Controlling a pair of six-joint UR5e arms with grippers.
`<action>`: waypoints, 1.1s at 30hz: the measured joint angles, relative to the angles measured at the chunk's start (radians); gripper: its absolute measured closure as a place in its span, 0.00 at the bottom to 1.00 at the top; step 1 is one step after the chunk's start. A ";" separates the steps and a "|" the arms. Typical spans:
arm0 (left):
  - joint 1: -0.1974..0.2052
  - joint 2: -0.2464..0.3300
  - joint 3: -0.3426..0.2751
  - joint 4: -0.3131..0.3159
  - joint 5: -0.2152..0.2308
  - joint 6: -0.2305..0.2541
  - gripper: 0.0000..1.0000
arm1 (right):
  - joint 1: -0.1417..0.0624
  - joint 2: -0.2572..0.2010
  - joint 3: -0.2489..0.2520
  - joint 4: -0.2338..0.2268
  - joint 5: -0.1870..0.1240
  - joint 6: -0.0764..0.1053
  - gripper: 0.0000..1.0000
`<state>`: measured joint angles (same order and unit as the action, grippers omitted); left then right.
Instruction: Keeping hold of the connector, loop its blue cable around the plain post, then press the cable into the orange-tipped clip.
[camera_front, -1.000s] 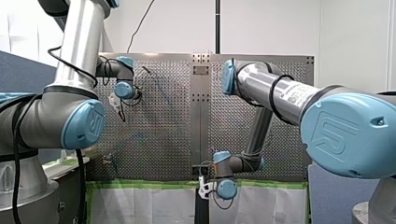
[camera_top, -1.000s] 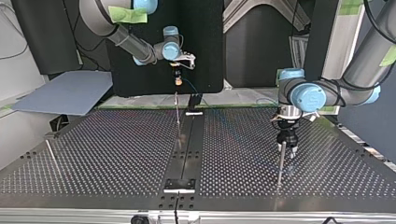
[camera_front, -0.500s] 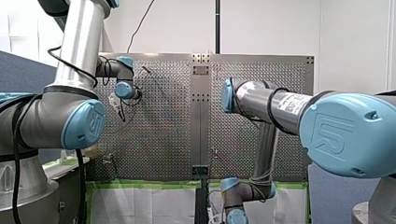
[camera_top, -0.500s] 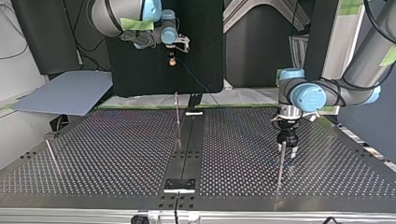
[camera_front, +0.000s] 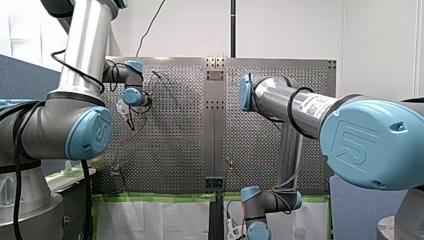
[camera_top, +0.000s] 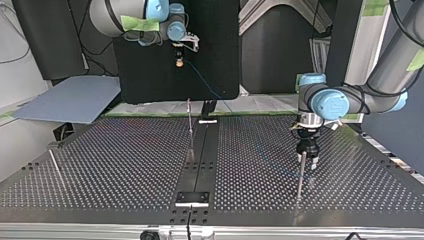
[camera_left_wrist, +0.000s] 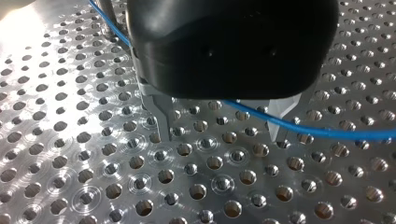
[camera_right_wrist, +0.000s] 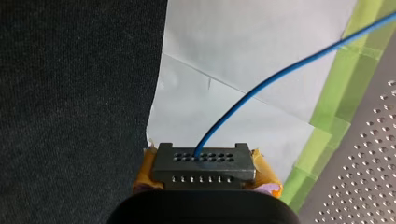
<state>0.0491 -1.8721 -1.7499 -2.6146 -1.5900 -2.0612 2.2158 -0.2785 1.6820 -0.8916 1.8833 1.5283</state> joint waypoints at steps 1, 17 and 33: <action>0.000 0.000 0.000 0.000 0.000 0.000 0.02 | 0.000 -0.009 0.009 0.002 0.001 0.000 1.00; 0.000 0.000 0.000 -0.007 0.000 -0.002 0.02 | -0.032 -0.162 0.155 0.078 -0.043 -0.013 1.00; 0.000 0.000 0.000 -0.007 -0.005 -0.003 0.02 | -0.057 -0.322 0.163 0.066 -0.127 -0.036 1.00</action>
<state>0.0488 -1.8720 -1.7502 -2.6218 -1.5945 -2.0642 2.1589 -0.6000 1.8455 -0.8259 1.7563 1.4928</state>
